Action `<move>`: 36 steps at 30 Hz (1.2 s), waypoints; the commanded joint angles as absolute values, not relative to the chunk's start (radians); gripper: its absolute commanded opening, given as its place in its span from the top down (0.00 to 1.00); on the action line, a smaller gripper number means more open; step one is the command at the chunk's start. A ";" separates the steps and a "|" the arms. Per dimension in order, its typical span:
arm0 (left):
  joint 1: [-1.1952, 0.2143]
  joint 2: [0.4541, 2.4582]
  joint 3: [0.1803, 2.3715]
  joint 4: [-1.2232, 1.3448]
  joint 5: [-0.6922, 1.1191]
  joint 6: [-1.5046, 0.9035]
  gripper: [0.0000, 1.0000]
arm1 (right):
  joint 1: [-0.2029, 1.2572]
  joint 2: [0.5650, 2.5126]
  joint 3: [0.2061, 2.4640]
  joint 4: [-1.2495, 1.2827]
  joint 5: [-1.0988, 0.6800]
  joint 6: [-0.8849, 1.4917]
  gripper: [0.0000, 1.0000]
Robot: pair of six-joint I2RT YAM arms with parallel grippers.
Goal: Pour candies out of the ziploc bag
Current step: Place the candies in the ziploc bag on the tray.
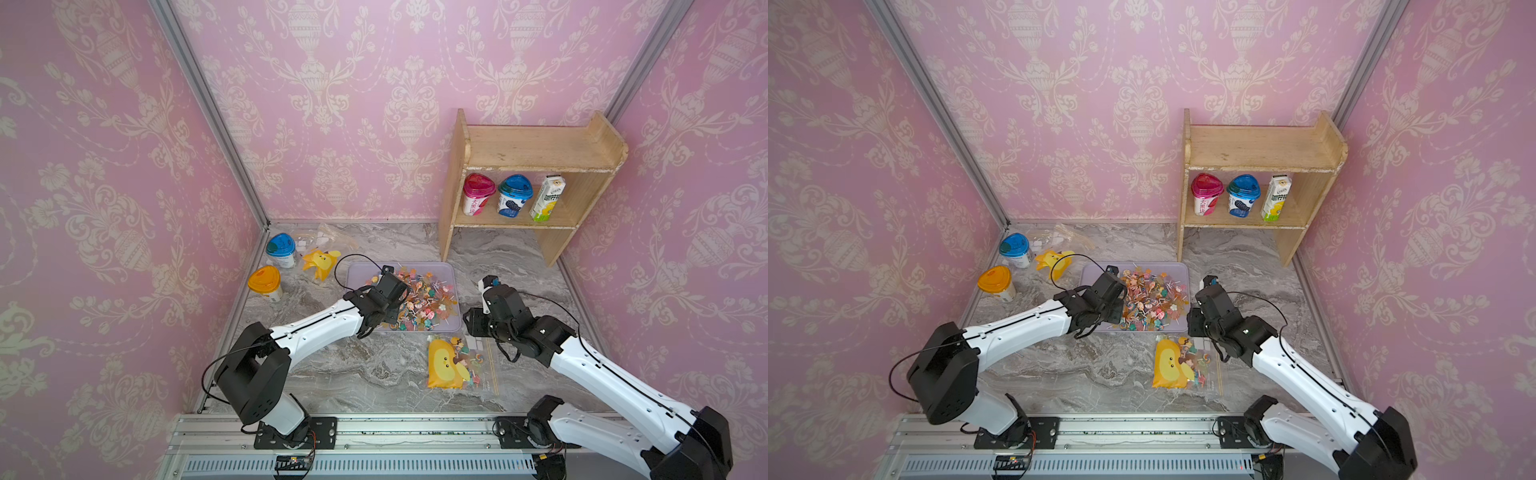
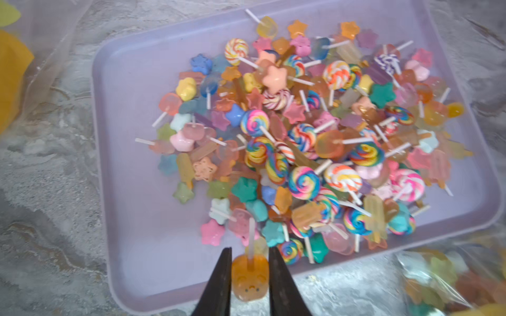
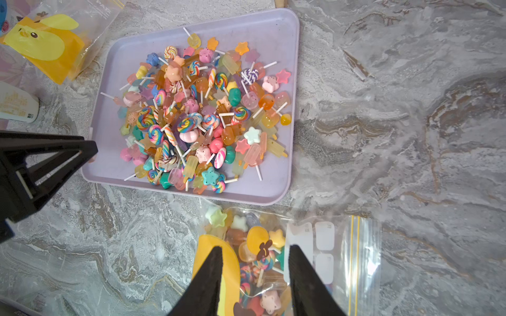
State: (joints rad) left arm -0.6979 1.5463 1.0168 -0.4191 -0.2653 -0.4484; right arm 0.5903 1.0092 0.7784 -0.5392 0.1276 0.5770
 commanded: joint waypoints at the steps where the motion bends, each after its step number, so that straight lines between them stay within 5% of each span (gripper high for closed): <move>1: -0.645 1.538 0.985 -0.390 -0.229 -0.406 0.80 | 0.583 0.999 0.783 -0.568 0.129 0.586 0.57; 18: -0.534 1.571 0.989 -0.344 -0.182 -0.382 0.72 | 0.474 1.001 0.769 -0.791 0.292 0.705 0.49; 24: -0.533 1.567 0.992 -0.347 -0.194 -0.379 0.60 | 0.315 1.005 0.716 -0.802 0.191 0.714 0.48; 36: -0.573 1.490 0.983 -0.327 -0.122 -0.420 0.56 | 0.252 1.060 0.623 -0.730 0.034 0.694 0.47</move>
